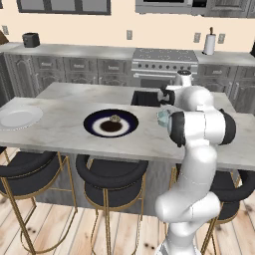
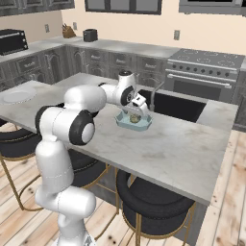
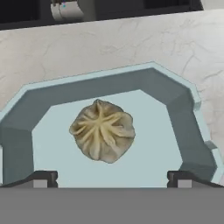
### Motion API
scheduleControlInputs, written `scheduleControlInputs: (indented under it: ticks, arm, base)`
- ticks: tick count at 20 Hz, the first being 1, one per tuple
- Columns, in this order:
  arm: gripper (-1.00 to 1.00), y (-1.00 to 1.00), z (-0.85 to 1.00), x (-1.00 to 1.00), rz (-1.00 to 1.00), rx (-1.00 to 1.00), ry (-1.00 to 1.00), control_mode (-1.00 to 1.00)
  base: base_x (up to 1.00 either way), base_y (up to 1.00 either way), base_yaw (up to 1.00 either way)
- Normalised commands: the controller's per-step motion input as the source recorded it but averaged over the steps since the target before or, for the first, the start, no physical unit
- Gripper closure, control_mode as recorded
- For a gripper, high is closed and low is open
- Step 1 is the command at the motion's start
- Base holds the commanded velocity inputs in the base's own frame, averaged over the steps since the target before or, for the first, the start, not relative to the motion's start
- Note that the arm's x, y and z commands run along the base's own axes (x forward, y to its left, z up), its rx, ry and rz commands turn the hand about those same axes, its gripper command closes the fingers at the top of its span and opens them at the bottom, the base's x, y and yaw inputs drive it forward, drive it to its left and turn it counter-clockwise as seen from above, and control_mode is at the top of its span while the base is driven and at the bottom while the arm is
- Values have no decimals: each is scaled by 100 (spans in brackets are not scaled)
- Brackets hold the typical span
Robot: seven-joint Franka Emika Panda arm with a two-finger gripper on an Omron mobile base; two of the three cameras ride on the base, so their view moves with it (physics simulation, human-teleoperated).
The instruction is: Place two dumplings into each of the tupperware containers and then place the containers in the fridge.
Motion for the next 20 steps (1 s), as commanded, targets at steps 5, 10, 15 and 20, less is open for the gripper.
scheduleControlInputs:
  ticks: [5, 10, 15, 20]
  arm:
    - [-100, 30, 82, -53, 27, -4, -20, -100]
    - [-100, 44, 23, -57, 16, -16, -16, -100]
    - [-100, 100, 0, -37, 54, -21, -3, -100]
    - [-100, 98, 7, -11, 46, -6, -15, -100]
  base:
    - [0, 0, 0]
    - [0, 0, 0]
    - [0, 0, 0]
    - [0, 0, 0]
